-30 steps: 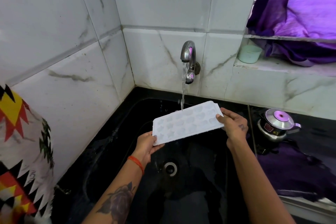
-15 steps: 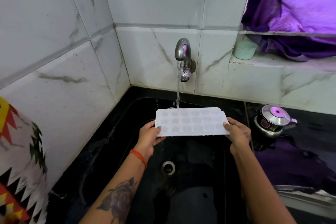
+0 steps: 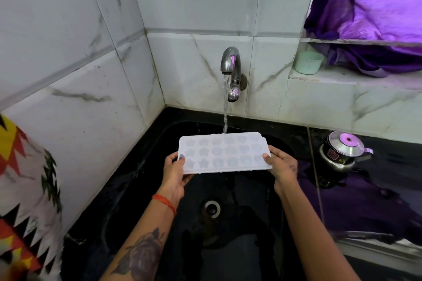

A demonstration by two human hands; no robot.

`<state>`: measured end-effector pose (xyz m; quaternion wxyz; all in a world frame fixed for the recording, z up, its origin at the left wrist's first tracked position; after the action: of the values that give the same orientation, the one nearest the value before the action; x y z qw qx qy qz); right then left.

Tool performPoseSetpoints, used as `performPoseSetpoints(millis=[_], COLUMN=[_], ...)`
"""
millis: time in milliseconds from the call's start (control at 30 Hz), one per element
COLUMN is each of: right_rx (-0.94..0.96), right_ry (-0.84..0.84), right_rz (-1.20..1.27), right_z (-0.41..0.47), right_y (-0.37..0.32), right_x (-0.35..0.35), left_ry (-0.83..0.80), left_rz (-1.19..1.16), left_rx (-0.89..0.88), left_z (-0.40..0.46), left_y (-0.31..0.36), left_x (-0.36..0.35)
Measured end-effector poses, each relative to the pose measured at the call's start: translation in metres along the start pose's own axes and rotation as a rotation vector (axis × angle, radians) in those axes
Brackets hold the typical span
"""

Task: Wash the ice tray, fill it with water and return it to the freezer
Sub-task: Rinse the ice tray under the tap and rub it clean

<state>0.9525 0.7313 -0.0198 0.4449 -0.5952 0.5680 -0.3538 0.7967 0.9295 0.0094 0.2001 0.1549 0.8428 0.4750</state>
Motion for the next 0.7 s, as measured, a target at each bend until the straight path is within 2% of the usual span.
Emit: performPoseSetpoints(millis=[300,600,700], right_rx=[0.027,0.083,0.106], right_ry=[-0.067,-0.094,-0.047], right_rz=[-0.106,-0.387,-0.479], right_z=[-0.009,-0.008,-0.006], right_y=[0.002,-0.010,-0.021], right_x=[-0.028,-0.043,-0.049], left_ry=[0.080,0.144,0.147], left_rz=[-0.087,-0.192,-0.193], left_rx=[-0.011,-0.036,-0.034], left_z=[0.001,0.003,0.005], left_y=[0.005,0.008,0.006], left_x=[0.020,0.027,0.030])
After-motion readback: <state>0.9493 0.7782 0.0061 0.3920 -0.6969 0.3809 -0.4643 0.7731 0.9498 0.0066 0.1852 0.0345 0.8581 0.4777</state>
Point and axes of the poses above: each hand's wrist, its own z-axis towards the middle knuckle, its own x-axis out of the back of the hand, y = z × x, the point moved 2 cm from there along z, towards the middle knuckle, and after that the axes turned 3 degrees about -z, right-handed, at the moved point
